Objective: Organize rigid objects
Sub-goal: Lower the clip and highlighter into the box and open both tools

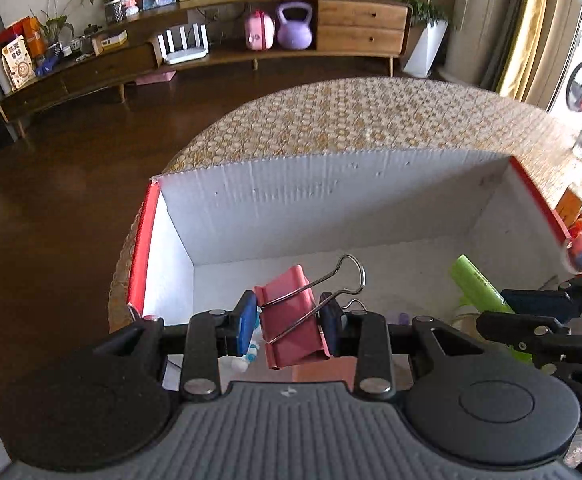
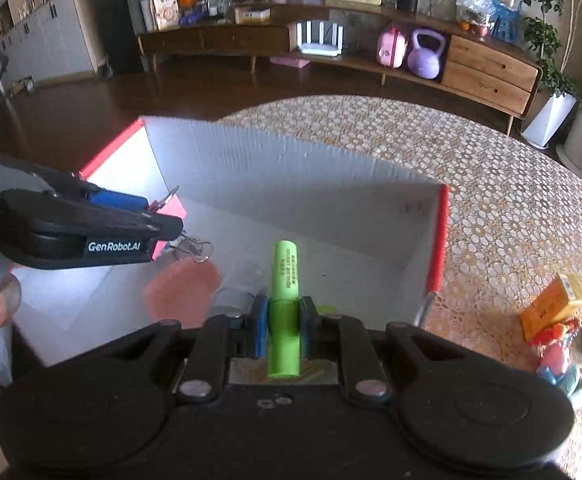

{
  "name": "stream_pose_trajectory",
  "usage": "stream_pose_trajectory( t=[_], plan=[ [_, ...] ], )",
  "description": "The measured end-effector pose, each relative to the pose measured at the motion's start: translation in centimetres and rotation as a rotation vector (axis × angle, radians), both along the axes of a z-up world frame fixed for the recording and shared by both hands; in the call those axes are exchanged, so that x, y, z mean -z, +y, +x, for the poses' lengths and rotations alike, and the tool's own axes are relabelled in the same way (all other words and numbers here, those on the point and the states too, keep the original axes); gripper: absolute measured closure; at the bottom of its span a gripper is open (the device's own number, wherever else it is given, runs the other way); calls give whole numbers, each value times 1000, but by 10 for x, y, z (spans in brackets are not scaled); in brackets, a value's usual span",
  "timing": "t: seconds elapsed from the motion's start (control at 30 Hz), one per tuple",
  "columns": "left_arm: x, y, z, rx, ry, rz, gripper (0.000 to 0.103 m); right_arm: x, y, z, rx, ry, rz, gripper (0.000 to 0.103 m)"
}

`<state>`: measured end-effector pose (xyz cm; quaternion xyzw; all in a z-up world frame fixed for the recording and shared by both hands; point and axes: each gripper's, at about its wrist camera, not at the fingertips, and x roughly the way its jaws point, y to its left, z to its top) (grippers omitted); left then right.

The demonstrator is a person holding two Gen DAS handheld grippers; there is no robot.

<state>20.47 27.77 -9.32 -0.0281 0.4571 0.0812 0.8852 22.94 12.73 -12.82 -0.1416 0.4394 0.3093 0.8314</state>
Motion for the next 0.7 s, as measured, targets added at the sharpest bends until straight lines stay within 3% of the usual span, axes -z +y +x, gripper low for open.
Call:
stream_pose_trajectory(
  t=[0.2, 0.47, 0.7],
  plan=[
    [12, 1, 15, 11, 75, 35, 69, 11, 9, 3, -16, 24, -34, 88],
    [23, 4, 24, 20, 148, 15, 70, 15, 15, 2, -33, 33, -56, 87],
    [25, 2, 25, 26, 165, 10, 70, 18, 18, 3, -40, 38, -64, 83]
  ],
)
